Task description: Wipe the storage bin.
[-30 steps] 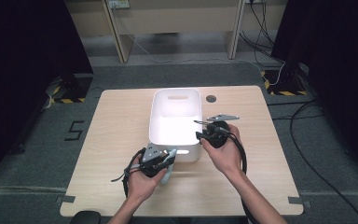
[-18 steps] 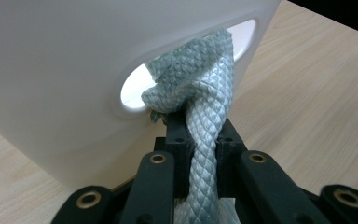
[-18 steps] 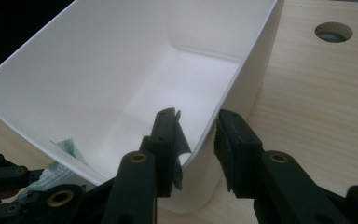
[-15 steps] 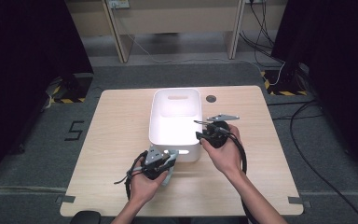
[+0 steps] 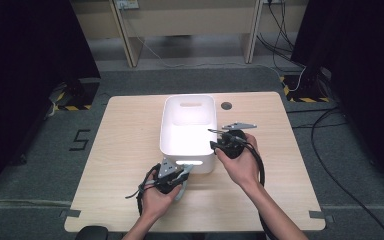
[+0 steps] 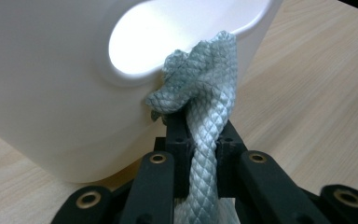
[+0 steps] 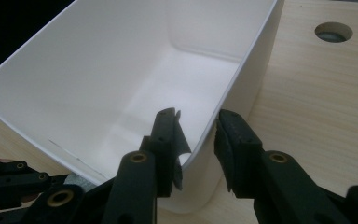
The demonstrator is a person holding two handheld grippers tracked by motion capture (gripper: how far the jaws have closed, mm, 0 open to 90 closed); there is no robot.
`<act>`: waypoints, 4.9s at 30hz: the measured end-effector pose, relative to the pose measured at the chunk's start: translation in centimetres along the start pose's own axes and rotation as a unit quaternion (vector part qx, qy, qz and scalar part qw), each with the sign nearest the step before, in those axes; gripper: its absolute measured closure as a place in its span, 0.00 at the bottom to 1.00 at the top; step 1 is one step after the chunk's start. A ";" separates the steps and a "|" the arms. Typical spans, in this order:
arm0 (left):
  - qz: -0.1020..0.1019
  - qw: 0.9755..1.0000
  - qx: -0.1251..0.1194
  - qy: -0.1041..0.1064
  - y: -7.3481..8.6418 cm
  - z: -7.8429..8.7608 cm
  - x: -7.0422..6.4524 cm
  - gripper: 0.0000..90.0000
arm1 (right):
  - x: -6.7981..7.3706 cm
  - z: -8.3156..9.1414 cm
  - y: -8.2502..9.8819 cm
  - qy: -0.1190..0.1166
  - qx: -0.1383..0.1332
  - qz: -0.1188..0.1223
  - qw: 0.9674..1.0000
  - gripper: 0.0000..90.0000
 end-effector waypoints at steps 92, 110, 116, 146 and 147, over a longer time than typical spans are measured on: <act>0.006 0.999 -0.036 0.022 -3.8 0.4 -2.4 0.89 | 0.0 -0.1 0.0 -0.002 -0.001 -0.001 1.000 0.76; 0.004 0.999 -0.036 0.018 -3.9 1.5 -2.9 0.89 | 0.2 -0.1 0.0 -0.001 -0.001 0.001 1.000 0.76; 0.000 0.999 -0.041 0.018 -4.4 2.1 -3.0 0.89 | 0.1 -0.1 0.0 0.001 -0.002 0.003 1.000 0.76; -0.009 0.998 -0.051 0.023 -6.4 1.6 -3.3 0.89 | 0.2 -0.2 0.0 0.000 -0.002 0.003 1.000 0.76; -0.009 0.998 -0.050 0.023 -6.4 1.5 -3.3 0.89 | 0.2 -0.2 0.0 0.000 -0.002 0.002 1.000 0.75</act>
Point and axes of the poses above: each handheld gripper's, and its own axes: z roughly backward along the jaws, y roughly out of its underside, x roughly to its left, the point moved 8 cm from there along -z, roughly forward along the jaws, and after that the axes turned 7 degrees about -z, right-handed, at the moved point
